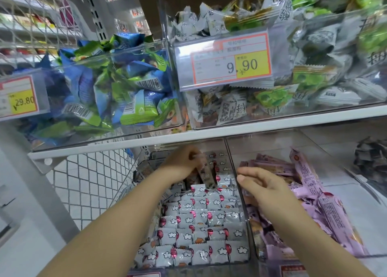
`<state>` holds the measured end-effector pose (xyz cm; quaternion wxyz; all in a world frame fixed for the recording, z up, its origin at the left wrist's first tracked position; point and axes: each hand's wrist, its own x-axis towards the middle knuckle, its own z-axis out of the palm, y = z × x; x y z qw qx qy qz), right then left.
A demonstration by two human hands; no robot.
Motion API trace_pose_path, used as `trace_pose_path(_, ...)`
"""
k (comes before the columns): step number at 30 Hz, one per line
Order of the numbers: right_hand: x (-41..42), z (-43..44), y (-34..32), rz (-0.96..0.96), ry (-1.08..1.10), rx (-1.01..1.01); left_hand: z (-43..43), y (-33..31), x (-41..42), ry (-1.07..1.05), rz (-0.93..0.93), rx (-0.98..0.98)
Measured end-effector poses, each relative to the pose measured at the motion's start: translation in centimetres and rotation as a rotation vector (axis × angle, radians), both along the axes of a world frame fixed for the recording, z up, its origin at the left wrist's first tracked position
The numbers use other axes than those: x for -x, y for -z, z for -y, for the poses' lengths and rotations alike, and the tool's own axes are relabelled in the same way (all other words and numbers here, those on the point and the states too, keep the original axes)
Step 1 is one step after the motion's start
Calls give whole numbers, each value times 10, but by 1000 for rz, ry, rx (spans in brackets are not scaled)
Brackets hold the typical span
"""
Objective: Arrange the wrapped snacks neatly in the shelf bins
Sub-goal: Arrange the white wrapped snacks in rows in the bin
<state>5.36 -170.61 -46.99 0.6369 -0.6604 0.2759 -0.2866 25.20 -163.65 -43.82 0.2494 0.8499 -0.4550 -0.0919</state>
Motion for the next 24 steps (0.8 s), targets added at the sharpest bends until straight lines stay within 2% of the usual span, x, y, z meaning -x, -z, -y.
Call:
trace_pose_path(4, 0, 1, 0, 16, 6, -10, -17, -9, 2, -89, -73, 248)
trace_pose_path(7, -2, -1, -2, 39, 27, 32, -30, -9, 14, -141, -210, 478)
trace_pose_path(10, -2, -7, -5, 31, 11, 105, -41, -11, 26, -124, -267, 639)
trace_pose_path(14, -2, -15, -8, 22, -19, 186, -49, -16, 41, -35, -624, 708)
trace_pose_path(17, 1, -17, -13, 58, -2, 233, -48, -20, 41, 7, -731, 593)
trace_pose_path(18, 1, -16, -13, 68, 27, 230, -46, -22, 38, 9, -715, 538)
trace_pose_path(19, 2, -15, -13, 76, 69, 218, -44, -23, 33, 5, -615, 468)
trace_pose_path(22, 4, -9, -12, 95, 194, 141, -35, -21, 9, -23, -56, 170)
trace_pose_path(24, 5, -5, -11, 93, 232, 114, -27, -17, -2, 10, 136, -3)
